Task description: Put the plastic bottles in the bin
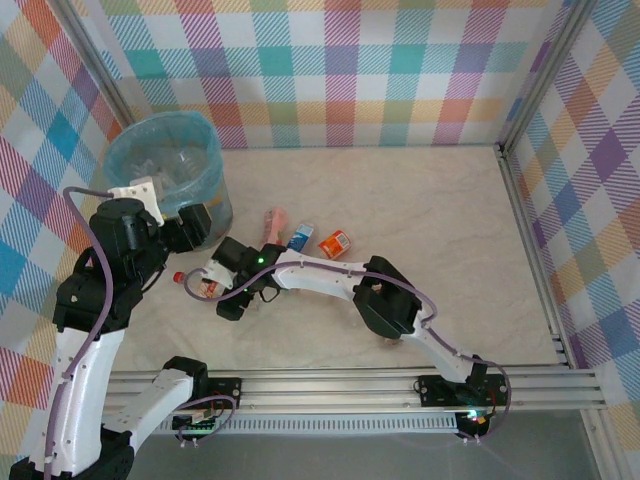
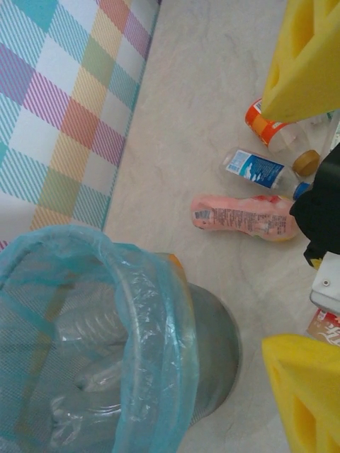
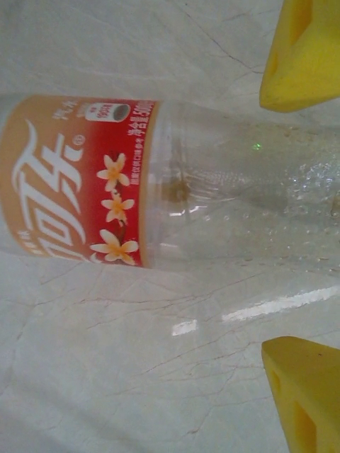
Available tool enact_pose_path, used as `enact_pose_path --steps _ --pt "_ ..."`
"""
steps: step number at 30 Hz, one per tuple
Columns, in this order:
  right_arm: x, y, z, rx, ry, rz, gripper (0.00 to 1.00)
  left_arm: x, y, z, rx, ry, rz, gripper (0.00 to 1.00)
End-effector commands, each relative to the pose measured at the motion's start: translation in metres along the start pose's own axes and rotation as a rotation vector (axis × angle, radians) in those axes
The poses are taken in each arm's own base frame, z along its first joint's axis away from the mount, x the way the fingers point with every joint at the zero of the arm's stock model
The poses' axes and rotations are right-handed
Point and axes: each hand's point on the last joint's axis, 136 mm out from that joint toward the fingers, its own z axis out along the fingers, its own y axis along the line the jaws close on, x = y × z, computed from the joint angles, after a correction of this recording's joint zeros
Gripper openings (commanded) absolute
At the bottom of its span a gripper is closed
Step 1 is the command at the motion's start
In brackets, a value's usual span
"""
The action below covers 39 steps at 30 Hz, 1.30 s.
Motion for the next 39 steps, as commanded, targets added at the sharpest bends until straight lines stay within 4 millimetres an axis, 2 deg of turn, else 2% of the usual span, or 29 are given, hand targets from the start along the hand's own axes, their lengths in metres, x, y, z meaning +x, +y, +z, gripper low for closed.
enact_pose_path --steps 1,4,7,9,11,12,15,19,22,31,36,39 --pt "0.007 0.002 0.001 -0.019 0.027 -0.010 0.78 -0.002 0.002 -0.013 -0.004 -0.005 -0.017 0.78" --pt "0.010 0.004 -0.001 -0.027 0.036 -0.013 0.70 0.000 0.006 -0.017 -0.023 -0.008 -0.016 0.78" --pt "0.012 0.006 -0.005 -0.032 0.041 -0.016 0.67 -0.001 0.007 -0.018 -0.026 -0.016 -0.017 0.78" --pt "0.012 0.007 -0.008 -0.032 0.037 -0.017 0.66 -0.002 0.007 -0.018 -0.025 -0.018 -0.015 0.78" --pt "0.010 0.007 -0.009 -0.029 0.027 -0.013 0.71 -0.003 0.007 -0.019 -0.027 -0.017 -0.013 0.78" --pt "0.011 0.006 -0.008 -0.025 0.026 -0.009 0.75 -0.004 0.006 -0.019 -0.027 -0.020 -0.013 0.78" --pt "0.013 0.005 0.002 -0.031 0.035 0.006 0.77 -0.004 0.006 -0.021 -0.023 -0.027 -0.016 0.79" --pt "0.019 0.008 0.012 -0.048 0.056 0.018 0.74 -0.002 0.009 -0.024 -0.032 -0.025 -0.008 0.79" --pt "0.019 0.008 0.011 -0.047 0.059 0.015 0.70 -0.002 0.011 -0.027 -0.040 -0.027 0.000 0.79" --pt "0.006 0.009 -0.014 -0.032 0.019 0.000 0.62 -0.005 0.014 -0.030 -0.054 -0.049 0.007 0.79" --pt "-0.003 0.012 -0.045 -0.023 -0.059 0.021 0.58 -0.010 0.016 -0.034 -0.066 -0.065 0.012 0.83" --pt "-0.001 0.016 -0.062 -0.022 -0.104 0.055 0.56 -0.014 0.016 -0.036 -0.072 -0.076 0.017 0.83"
